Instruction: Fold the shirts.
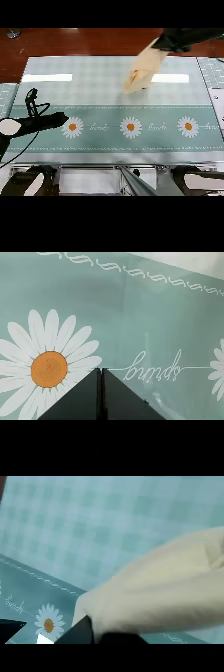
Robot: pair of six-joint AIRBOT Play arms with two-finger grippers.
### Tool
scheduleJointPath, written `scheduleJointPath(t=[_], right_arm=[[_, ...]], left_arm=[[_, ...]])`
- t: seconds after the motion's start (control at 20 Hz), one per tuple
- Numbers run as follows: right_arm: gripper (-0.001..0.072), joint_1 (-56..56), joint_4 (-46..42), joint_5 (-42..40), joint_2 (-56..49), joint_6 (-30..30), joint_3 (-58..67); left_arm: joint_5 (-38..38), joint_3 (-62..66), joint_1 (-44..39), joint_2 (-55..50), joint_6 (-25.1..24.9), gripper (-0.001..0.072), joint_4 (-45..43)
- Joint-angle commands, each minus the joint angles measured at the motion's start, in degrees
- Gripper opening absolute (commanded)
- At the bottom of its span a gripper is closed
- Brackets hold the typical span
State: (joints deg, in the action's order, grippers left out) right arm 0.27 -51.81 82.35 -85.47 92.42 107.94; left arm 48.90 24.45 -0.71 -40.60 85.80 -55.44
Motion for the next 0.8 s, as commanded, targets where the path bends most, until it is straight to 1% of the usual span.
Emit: scheduleJointPath(t=[0.0, 0.2, 0.35, 0.55, 0.65, 0.75], right_arm=[[0.0034, -11.06, -2.21, 12.46, 1.16, 3.13, 4.07], [0.0033, -20.83, -12.63, 19.85, 4.90, 6.03, 4.07], [0.0033, -27.45, -18.93, 23.96, 8.68, 5.86, 2.54], [0.0033, -36.70, -24.00, 22.62, 17.99, 5.03, -10.62], [0.0033, -42.49, -26.03, 18.82, 23.80, 5.07, -19.23], [0.0033, -48.19, -28.72, 15.91, 29.27, 6.47, -27.21]], left_arm=[[0.17, -0.02, -0.02, -0.02, -0.04, 0.0025, -0.04], [0.15, -0.02, -0.02, -0.02, -0.04, 0.0024, -0.04], [-0.02, -0.02, -0.02, -0.02, -0.04, 0.0025, -0.04], [-0.94, -0.02, -0.02, -0.02, -0.04, 0.0025, -0.04], [-0.96, -0.02, -0.02, -0.02, -0.63, 0.0025, -0.04], [-0.96, -0.02, -0.02, -0.02, -0.68, 0.0025, -0.04]])
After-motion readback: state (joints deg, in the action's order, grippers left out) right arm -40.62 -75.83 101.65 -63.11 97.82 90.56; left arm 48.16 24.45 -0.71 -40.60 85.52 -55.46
